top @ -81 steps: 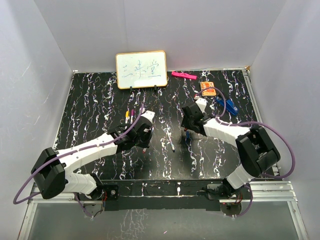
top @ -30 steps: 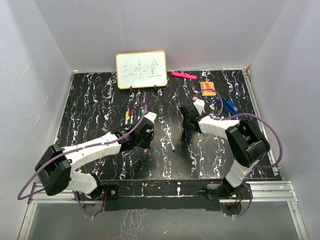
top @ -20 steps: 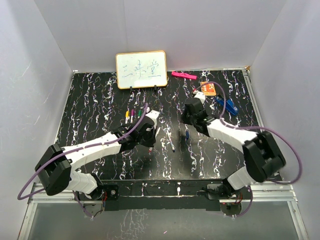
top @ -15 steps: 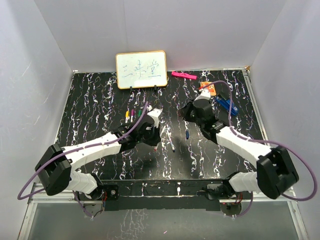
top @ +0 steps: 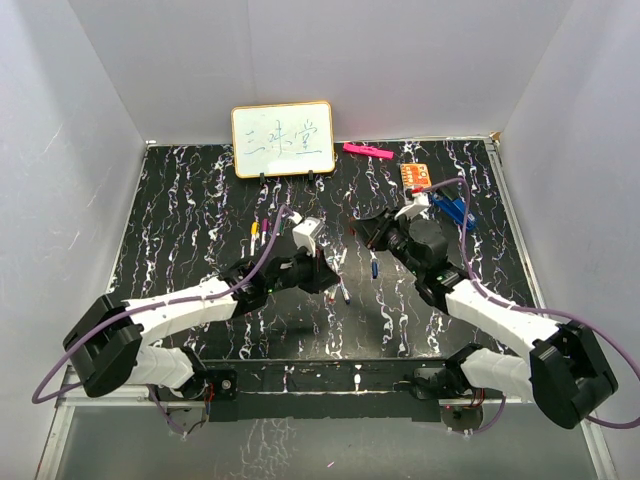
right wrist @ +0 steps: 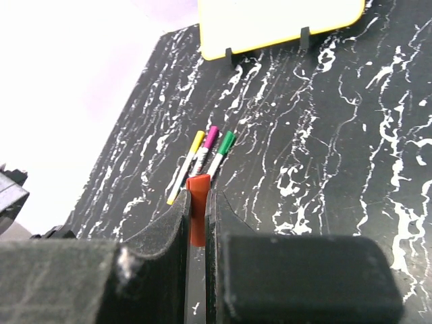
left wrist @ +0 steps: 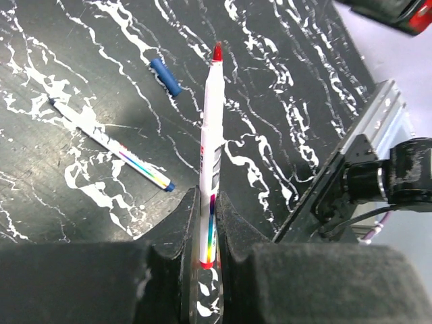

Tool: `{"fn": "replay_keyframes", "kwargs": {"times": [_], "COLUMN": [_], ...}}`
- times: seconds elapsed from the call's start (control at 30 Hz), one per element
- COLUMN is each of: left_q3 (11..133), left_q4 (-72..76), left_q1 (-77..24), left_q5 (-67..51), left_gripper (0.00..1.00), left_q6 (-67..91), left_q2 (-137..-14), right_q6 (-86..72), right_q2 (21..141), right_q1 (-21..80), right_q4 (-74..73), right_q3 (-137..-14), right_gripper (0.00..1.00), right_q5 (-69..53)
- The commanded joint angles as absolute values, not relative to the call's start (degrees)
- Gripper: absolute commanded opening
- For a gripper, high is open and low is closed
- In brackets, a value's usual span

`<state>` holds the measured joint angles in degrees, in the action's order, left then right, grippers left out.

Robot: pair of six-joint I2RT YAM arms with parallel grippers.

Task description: Insert the pens into the pen caps

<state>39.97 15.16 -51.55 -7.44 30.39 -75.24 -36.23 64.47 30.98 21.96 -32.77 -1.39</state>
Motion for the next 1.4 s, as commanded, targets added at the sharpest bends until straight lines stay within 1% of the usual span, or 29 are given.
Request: {"fn": "replay_keyframes", "kwargs": {"times": [0.0, 0.3, 1.37], "left_q3": [39.0, 37.8, 36.6], "left_q4": [23.0, 25.8, 25.9], "left_q1": [-51.4, -51.4, -51.4], "left_q5": [-9.1, -9.4, -6.7], "left_gripper": [0.0, 0.0, 0.0], "left_q6": [32.8, 34.6, 34.4], "left_q2": [-71.5, -71.7, -70.0], "right_q6": [-39.1, -40.7, -41.3], "right_q2": [62.3, 61.3, 60.5], "right_q1": [31.9, 33.7, 34.6], "right_q4": [34.1, 38.6, 38.8], "right_q3": [-30.3, -27.5, -27.3], "right_gripper": [0.0, 0.0, 0.0], "right_q5": [-3.3, -1.3, 0.1]}}
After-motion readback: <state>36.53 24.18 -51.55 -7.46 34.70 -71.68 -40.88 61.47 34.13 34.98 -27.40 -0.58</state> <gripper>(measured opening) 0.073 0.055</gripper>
